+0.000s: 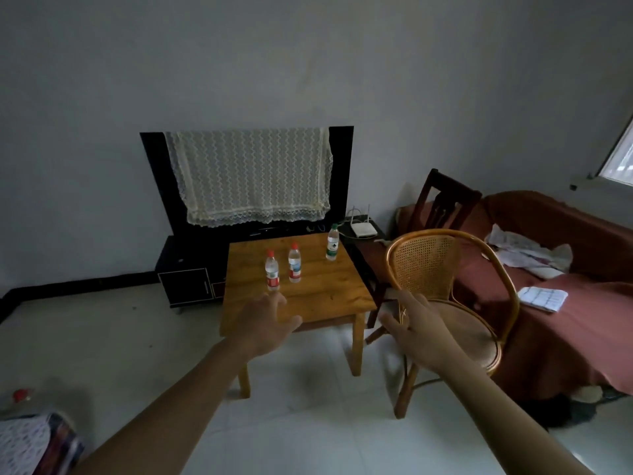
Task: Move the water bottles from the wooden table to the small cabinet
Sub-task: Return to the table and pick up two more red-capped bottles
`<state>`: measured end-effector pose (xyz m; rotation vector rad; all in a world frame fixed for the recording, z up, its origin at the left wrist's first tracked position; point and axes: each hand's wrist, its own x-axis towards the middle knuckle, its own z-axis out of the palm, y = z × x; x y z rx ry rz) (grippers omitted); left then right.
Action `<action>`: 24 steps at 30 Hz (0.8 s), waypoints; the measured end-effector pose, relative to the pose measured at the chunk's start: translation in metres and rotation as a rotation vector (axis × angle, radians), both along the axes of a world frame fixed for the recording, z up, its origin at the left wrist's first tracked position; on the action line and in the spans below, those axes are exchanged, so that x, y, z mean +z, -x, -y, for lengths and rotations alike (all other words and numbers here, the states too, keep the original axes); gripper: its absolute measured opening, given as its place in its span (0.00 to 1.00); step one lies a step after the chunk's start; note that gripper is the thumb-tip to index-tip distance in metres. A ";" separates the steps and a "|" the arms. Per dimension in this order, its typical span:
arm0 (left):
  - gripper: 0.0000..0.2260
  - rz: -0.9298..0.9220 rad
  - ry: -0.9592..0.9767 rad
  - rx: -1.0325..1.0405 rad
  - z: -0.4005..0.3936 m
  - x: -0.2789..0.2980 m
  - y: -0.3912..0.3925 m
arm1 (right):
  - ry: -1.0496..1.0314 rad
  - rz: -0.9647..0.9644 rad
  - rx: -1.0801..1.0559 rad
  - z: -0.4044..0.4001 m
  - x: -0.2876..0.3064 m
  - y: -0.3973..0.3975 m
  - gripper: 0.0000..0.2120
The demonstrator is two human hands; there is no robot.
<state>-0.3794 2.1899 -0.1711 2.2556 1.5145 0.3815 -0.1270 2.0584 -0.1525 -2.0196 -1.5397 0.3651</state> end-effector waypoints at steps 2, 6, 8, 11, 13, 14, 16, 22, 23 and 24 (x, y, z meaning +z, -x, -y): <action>0.25 0.020 -0.009 0.005 -0.027 -0.006 -0.013 | 0.002 0.003 -0.001 -0.029 -0.006 -0.013 0.21; 0.25 0.048 -0.006 -0.006 -0.090 -0.020 -0.034 | 0.017 0.034 0.016 -0.099 -0.017 -0.033 0.22; 0.24 0.078 -0.004 -0.016 -0.127 -0.025 -0.043 | 0.047 0.044 0.018 -0.136 -0.018 -0.040 0.22; 0.22 0.135 0.030 -0.013 -0.186 -0.026 -0.056 | 0.098 0.060 -0.003 -0.194 -0.015 -0.049 0.23; 0.22 0.158 0.048 0.000 -0.225 -0.028 -0.065 | 0.115 0.073 0.000 -0.232 -0.017 -0.056 0.23; 0.21 0.166 0.050 0.005 -0.243 -0.030 -0.068 | 0.114 0.075 0.007 -0.249 -0.018 -0.059 0.23; 0.20 0.182 0.058 0.014 -0.274 -0.037 -0.071 | 0.097 0.058 0.025 -0.282 -0.024 -0.064 0.22; 0.22 0.141 0.135 0.066 -0.347 -0.072 -0.078 | 0.164 0.015 0.081 -0.361 -0.055 -0.075 0.23; 0.21 0.138 0.138 0.079 -0.360 -0.077 -0.081 | 0.175 0.000 0.086 -0.377 -0.061 -0.079 0.24; 0.21 0.137 0.144 0.096 -0.373 -0.081 -0.083 | 0.180 -0.015 0.096 -0.394 -0.067 -0.083 0.24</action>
